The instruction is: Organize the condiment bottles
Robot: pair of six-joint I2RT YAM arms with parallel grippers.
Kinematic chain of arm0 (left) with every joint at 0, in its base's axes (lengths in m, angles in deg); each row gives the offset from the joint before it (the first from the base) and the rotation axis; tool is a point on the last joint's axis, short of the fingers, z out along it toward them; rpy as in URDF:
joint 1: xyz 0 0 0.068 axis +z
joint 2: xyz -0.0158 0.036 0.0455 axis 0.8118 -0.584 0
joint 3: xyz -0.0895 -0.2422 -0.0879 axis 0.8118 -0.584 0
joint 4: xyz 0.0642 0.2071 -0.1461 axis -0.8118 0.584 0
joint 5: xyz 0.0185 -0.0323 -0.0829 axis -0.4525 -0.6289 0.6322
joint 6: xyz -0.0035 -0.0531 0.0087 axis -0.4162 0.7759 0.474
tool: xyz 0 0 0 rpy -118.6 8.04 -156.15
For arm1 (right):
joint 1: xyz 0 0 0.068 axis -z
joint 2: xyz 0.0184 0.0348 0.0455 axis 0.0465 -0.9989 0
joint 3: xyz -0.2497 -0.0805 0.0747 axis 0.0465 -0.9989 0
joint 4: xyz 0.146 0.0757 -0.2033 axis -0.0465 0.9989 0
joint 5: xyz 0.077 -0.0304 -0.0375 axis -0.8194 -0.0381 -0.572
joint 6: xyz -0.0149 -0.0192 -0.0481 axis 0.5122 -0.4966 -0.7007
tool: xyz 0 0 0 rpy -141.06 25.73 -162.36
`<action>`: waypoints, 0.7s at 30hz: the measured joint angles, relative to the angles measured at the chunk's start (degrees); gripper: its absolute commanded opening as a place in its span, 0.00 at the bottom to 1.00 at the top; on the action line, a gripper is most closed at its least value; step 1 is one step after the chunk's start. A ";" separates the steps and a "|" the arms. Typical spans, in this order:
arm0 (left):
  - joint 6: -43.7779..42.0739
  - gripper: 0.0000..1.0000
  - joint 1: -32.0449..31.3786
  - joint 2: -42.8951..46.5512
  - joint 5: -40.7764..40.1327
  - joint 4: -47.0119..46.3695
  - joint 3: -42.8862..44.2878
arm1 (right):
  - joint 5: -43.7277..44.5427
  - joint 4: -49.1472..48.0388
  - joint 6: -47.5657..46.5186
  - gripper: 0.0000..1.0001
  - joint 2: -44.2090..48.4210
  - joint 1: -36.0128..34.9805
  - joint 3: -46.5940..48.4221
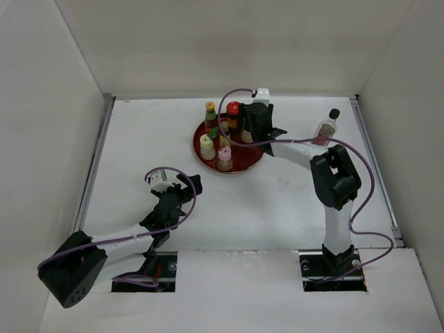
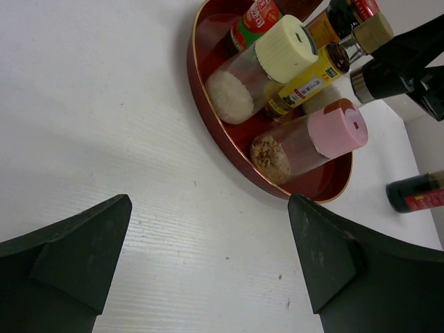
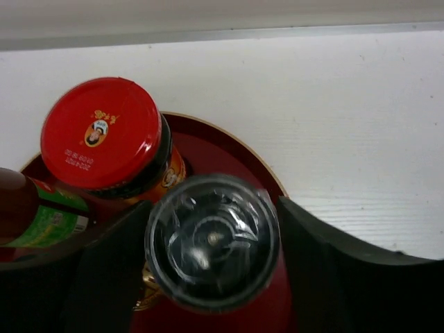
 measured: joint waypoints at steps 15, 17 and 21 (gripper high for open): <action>0.00 1.00 0.04 0.00 0.57 -0.39 0.02 | 0.39 0.37 -0.66 1.00 29.40 3.34 -12.11; 0.00 1.00 0.04 -0.02 0.74 -0.39 0.02 | 1.40 0.44 -0.92 1.00 35.26 7.15 -13.05; 0.00 1.00 0.04 -0.02 0.92 -0.39 0.02 | 5.05 1.40 -1.79 1.00 41.81 15.21 -13.92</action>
